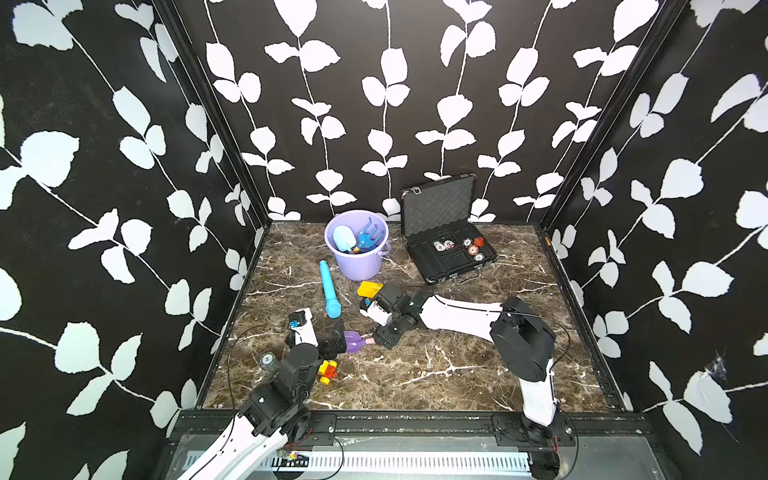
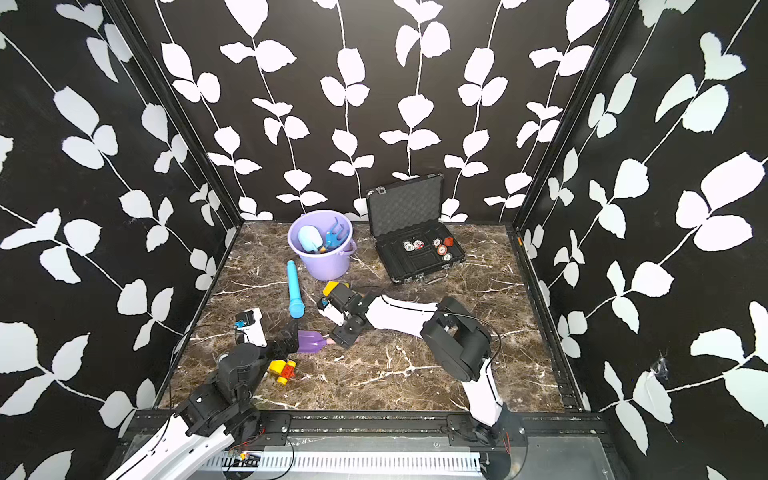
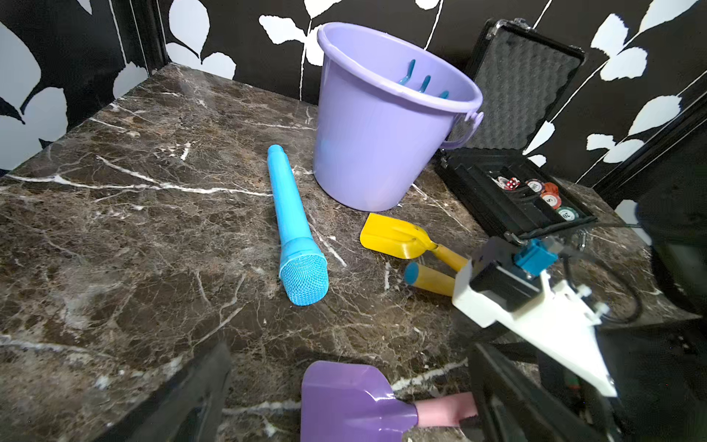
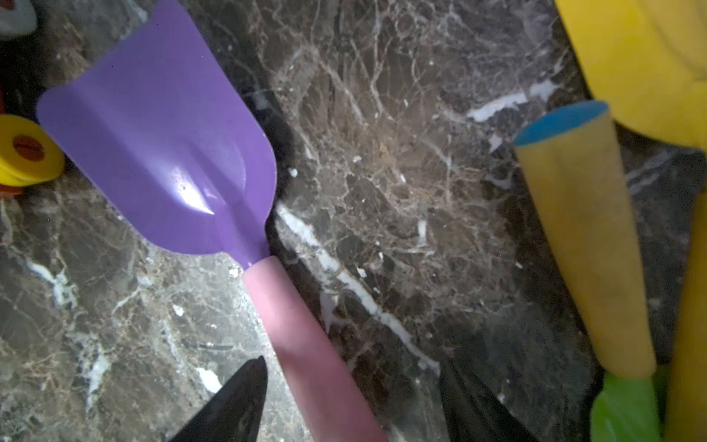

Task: Organize the gardening tools
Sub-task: Pick up the gardening tool from the center of the board.

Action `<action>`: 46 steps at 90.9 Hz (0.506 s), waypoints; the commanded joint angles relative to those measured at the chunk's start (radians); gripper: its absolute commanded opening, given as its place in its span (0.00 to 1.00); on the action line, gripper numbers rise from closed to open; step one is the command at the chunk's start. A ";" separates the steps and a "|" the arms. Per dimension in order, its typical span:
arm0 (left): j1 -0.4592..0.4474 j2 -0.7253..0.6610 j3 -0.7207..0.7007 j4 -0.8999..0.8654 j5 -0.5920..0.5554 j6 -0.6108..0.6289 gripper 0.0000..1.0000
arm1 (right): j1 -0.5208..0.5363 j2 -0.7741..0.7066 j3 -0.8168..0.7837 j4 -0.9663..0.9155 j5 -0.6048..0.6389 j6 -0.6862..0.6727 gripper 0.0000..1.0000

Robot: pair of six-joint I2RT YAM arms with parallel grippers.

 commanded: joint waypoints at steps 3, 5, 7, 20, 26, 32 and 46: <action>-0.003 0.007 -0.006 -0.008 -0.011 -0.011 0.99 | 0.018 0.025 0.031 -0.031 0.004 -0.016 0.73; -0.003 0.006 -0.007 -0.009 -0.012 -0.011 0.99 | 0.019 0.028 0.032 -0.035 0.008 -0.016 0.73; -0.003 0.006 -0.008 -0.009 -0.011 -0.011 0.99 | 0.021 0.030 0.035 -0.040 0.013 -0.018 0.72; -0.003 0.007 -0.013 -0.006 -0.013 -0.013 0.99 | 0.033 0.039 0.036 -0.067 0.034 -0.018 0.69; -0.003 0.006 -0.013 -0.007 -0.014 -0.013 0.99 | 0.040 0.037 0.036 -0.079 0.048 -0.019 0.68; -0.003 0.004 -0.012 -0.010 -0.015 -0.014 0.99 | 0.048 0.037 0.034 -0.090 0.060 -0.019 0.65; -0.003 0.002 -0.018 -0.008 -0.018 -0.019 0.99 | 0.064 0.036 0.026 -0.109 0.072 -0.011 0.58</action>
